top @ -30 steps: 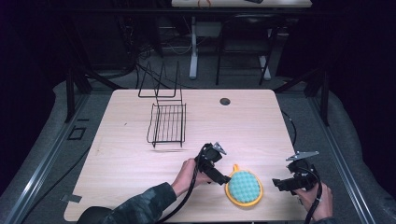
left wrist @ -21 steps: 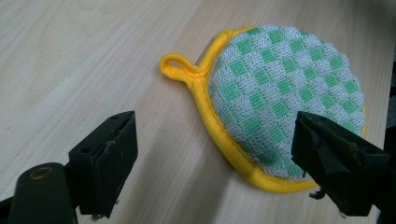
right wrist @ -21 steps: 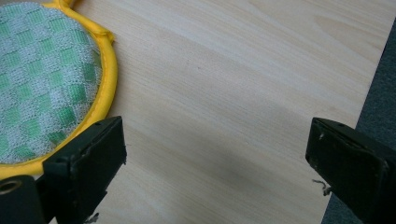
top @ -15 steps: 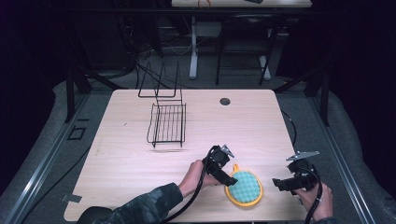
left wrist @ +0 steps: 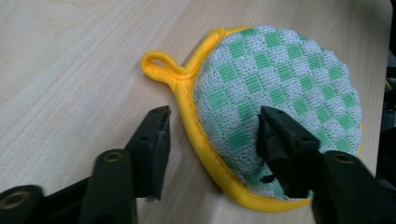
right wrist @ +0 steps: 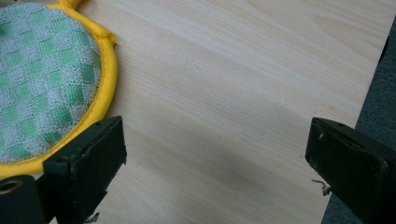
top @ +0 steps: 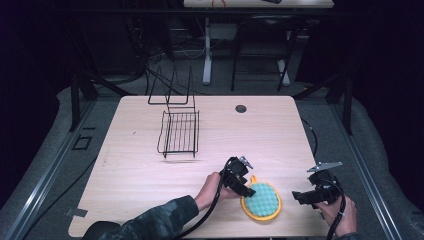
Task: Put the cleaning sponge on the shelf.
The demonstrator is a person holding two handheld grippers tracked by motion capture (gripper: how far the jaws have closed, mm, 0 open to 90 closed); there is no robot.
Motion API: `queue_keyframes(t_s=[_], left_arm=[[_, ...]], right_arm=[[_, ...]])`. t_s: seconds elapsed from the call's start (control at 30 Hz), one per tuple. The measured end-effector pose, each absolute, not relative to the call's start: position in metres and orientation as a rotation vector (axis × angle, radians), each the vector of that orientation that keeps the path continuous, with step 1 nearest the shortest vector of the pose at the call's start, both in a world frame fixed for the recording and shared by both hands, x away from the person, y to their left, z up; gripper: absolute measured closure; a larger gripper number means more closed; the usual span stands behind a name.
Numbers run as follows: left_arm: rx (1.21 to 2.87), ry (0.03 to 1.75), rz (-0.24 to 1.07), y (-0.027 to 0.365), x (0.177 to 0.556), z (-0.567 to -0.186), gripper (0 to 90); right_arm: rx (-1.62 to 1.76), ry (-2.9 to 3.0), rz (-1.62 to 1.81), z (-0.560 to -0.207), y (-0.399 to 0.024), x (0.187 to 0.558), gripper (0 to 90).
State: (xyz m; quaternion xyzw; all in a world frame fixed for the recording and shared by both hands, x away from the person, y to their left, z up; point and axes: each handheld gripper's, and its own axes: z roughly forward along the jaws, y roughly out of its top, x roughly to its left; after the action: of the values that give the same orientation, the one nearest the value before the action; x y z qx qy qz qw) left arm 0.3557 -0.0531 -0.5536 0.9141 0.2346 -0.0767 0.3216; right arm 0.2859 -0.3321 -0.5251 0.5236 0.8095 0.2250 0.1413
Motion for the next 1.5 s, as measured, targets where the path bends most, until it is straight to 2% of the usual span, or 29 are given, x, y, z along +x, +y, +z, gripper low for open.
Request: queue_keyframes(t_s=[0.1, 0.13, 0.2, 0.23, 0.53, 0.73, 0.83, 0.87, 1.5], left_arm=[[2.376, 0.64, -0.221, -0.053, 0.353, -0.557, 56.4], [2.344, 0.625, -0.267, -0.052, 0.355, -0.559, 58.6], [2.368, 0.648, -0.239, -0.051, 0.354, -0.558, 59.4], [2.368, 0.646, -0.241, -0.051, 0.353, -0.559, 62.7], [2.378, 0.589, -0.168, -0.05, 0.346, -0.559, 74.4], [2.375, 0.546, -0.121, -0.049, 0.344, -0.557, 79.1], [2.359, 0.523, -0.101, -0.048, 0.343, -0.555, 83.3], [2.338, 0.511, -0.114, -0.048, 0.343, -0.555, 88.2], [2.317, 0.514, -0.078, -0.036, 0.342, -0.54, 88.7]], right_arm=[[1.51, 2.341, 0.653, -0.525, -0.331, 0.285, 4.5], [1.506, 2.345, 0.643, -0.524, -0.331, 0.285, 4.5], [1.502, 2.342, 0.648, -0.524, -0.331, 0.285, 4.6], [1.505, 2.348, 0.646, -0.524, -0.33, 0.285, 4.5], [1.5, 2.351, 0.649, -0.524, -0.328, 0.285, 4.6], [1.491, 2.354, 0.653, -0.524, -0.328, 0.285, 4.6], [1.492, 2.353, 0.654, -0.525, -0.33, 0.285, 4.6], [1.492, 2.354, 0.652, -0.525, -0.329, 0.285, 4.6], [1.492, 2.356, 0.661, -0.525, -0.33, 0.285, 4.5]])
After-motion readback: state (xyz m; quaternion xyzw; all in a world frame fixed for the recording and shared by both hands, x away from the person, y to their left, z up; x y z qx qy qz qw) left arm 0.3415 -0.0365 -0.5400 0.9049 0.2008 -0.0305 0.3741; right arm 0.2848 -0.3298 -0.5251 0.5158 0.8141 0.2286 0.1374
